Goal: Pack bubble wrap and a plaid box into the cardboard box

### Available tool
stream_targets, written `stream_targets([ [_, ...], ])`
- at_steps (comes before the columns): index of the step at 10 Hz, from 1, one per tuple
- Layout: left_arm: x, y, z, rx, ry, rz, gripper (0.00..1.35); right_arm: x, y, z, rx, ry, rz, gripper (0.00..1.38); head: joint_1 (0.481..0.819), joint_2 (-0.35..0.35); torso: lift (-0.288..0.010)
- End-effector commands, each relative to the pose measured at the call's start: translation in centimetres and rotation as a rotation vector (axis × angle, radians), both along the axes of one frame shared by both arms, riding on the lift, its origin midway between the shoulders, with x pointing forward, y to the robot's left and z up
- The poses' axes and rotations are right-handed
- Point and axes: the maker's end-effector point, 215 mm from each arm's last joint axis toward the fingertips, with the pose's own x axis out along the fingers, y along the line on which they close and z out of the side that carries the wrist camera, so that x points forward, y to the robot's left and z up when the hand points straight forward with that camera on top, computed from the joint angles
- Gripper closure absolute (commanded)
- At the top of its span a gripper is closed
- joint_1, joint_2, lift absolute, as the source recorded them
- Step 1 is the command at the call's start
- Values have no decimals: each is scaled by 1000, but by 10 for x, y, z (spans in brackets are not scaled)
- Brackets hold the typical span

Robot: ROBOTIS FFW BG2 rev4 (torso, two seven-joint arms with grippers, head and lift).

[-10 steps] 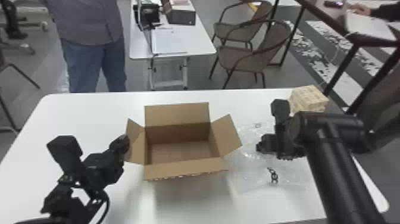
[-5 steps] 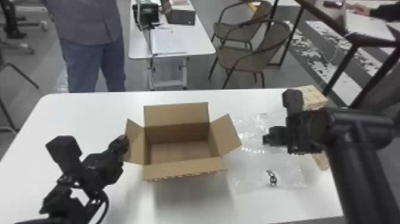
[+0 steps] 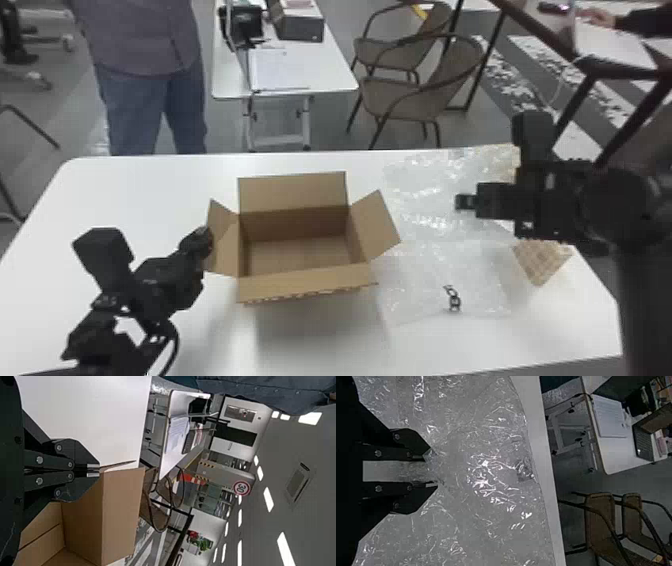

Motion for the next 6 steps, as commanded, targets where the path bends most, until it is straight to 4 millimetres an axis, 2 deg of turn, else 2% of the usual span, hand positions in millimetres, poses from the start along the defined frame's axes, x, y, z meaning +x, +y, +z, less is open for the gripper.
stream_targets([
  [1, 0, -1, 0, 2, -2, -2, 1207, 1, 15, 29, 35, -59, 42, 995, 695, -97, -73],
  [4, 1, -4, 0, 5, 1, -3, 1207, 5, 47, 85, 76, -177, 122, 995, 695, -67, -73],
  [6, 2, -4, 1, 8, 0, -3, 1207, 8, 69, 96, 91, -205, 175, 995, 695, -49, -73],
])
